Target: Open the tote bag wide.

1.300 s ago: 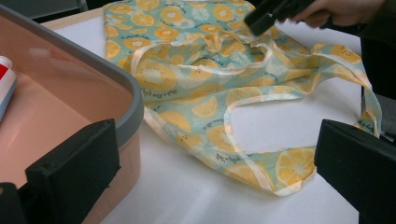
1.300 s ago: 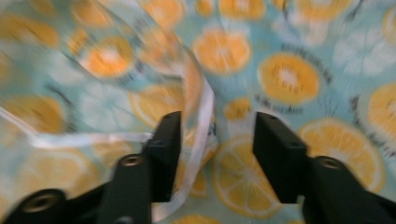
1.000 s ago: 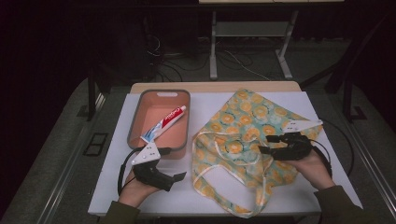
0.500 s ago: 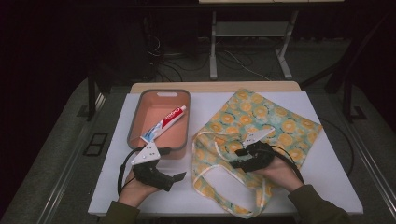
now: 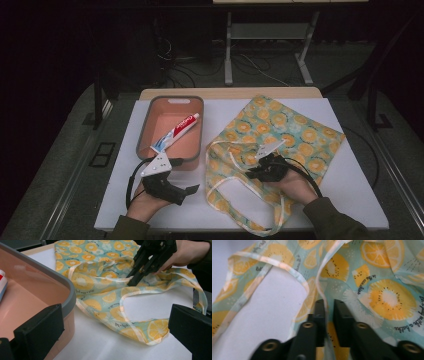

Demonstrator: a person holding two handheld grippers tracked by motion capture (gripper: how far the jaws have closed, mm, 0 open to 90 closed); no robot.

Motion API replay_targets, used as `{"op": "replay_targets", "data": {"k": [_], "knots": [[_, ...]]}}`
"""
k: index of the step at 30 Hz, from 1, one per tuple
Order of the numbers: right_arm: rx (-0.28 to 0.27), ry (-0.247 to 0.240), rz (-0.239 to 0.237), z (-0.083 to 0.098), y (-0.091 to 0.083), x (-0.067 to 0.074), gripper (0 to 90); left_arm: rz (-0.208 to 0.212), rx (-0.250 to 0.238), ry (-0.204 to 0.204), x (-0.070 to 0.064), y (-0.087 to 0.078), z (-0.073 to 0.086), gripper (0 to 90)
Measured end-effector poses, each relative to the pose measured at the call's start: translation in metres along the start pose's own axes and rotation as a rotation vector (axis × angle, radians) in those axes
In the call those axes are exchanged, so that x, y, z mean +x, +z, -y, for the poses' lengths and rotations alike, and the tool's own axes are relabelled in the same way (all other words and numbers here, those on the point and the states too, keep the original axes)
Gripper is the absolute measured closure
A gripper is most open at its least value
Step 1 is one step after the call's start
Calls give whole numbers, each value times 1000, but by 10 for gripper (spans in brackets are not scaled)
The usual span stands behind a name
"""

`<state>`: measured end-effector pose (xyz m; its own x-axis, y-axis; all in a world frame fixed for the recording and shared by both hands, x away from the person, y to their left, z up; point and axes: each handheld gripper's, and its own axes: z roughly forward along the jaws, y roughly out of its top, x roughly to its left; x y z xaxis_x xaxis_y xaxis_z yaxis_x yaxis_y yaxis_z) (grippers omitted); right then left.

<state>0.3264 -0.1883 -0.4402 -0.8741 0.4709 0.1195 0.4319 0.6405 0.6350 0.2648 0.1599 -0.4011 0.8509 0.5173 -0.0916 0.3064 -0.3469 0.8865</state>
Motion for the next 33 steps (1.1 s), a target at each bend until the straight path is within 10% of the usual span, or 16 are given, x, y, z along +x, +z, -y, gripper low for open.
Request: {"op": "replay_targets", "data": {"k": [9,23,33], "knots": [[-81,3,16,-3,-21,-11,892,2,-1,-3,0,0,0,0],[-252,170,95,1,-63,-68,892,4,-1,-3,1,1,0,0],[-259,254,156,17,-73,-92,892,-3,2,0,2,0,-1,0]]}}
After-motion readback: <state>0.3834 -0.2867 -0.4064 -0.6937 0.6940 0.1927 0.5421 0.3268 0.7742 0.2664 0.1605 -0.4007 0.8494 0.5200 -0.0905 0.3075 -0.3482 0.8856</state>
